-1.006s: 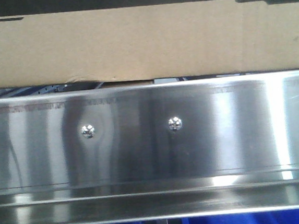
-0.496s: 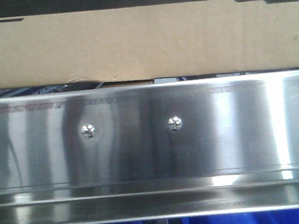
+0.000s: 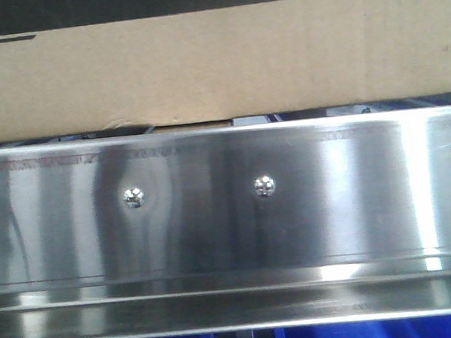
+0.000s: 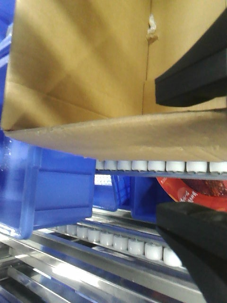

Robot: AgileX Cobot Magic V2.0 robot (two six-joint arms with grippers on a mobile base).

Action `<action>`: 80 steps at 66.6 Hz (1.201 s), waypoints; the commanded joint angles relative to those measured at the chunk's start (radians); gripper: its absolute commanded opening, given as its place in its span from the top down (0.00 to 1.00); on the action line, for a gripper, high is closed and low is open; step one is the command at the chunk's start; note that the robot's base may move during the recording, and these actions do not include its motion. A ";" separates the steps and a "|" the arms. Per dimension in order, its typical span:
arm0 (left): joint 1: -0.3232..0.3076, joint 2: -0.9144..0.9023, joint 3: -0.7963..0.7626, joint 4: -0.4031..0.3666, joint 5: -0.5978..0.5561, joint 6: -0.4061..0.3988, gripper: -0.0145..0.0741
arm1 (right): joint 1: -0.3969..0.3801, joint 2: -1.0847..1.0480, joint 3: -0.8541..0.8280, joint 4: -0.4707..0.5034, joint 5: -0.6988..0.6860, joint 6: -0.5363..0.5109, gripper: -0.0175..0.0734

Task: Grab carton from right shelf to conveyor
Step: 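Hold the carton with both grippers and pull it off the shelf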

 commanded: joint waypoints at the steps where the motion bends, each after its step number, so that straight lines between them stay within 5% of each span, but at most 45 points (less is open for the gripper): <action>1: 0.001 0.001 0.000 -0.010 0.032 -0.002 0.44 | 0.000 -0.005 0.000 -0.009 -0.013 -0.009 0.48; 34: 0.001 -0.009 -0.002 -0.085 0.051 0.019 0.45 | 0.000 -0.005 0.000 -0.009 -0.013 -0.009 0.48; 80: 0.001 -0.047 -0.002 -0.072 0.051 0.024 0.49 | 0.000 -0.005 0.000 -0.009 -0.013 -0.009 0.48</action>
